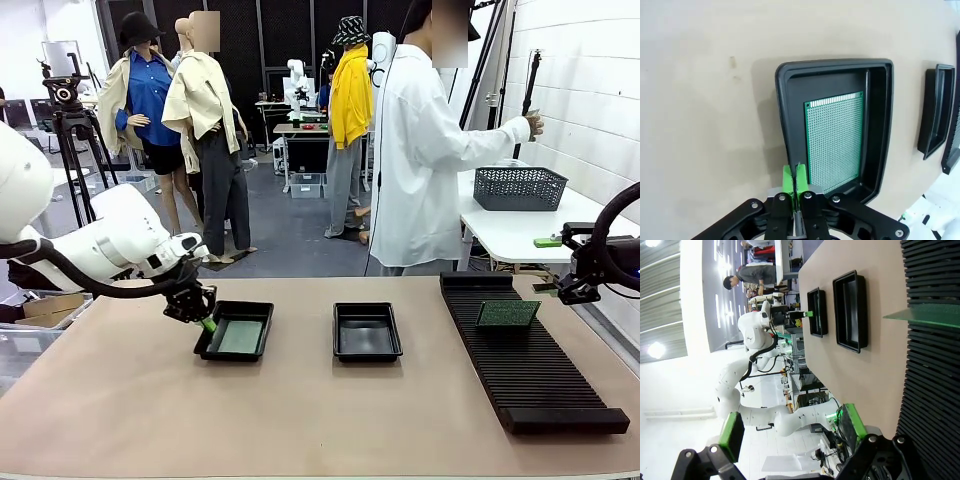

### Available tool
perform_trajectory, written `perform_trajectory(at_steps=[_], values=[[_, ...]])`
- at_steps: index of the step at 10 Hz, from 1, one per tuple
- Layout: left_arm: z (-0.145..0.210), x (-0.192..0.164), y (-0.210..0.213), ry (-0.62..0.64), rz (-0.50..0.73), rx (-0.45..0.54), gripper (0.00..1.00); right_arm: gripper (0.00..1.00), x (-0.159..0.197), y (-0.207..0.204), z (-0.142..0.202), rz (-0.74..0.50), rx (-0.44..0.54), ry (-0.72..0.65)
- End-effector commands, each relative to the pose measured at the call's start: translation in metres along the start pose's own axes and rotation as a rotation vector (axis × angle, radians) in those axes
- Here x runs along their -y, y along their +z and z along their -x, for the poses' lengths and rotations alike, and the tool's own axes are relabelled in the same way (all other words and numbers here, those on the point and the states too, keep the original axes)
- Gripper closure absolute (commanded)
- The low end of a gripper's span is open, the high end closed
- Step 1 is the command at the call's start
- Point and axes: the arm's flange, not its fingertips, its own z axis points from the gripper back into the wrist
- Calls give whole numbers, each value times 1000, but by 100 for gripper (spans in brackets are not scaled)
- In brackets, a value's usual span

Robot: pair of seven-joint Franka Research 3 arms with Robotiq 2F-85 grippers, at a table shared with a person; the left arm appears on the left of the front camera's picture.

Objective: Inspect and transfer BCBs to ESD trays.
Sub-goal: Pick up the ESD tray and place it on the left side of the table.

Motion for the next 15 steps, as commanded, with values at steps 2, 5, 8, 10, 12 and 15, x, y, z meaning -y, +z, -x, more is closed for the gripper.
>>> perform_trajectory(at_steps=[2, 5, 8, 10, 12, 15], values=[[11, -29, 26, -7, 39, -19, 100, 0, -1, -1, 1, 0, 2, 1], [16, -56, 38, -2, 34, -27, 100, 0, -1, -1, 1, 0, 2, 1], [23, -86, 46, -10, 19, -20, 100, 0, -1, -1, 1, 0, 2, 1], [28, -107, 57, -30, 26, 0, 100, 0, -1, -1, 1, 0, 2, 1], [34, -131, 70, -40, 35, 13, 100, 0, -1, -1, 1, 0, 2, 1], [40, -167, 96, -31, 60, 7, 100, 0, -1, -1, 1, 0, 2, 1]])
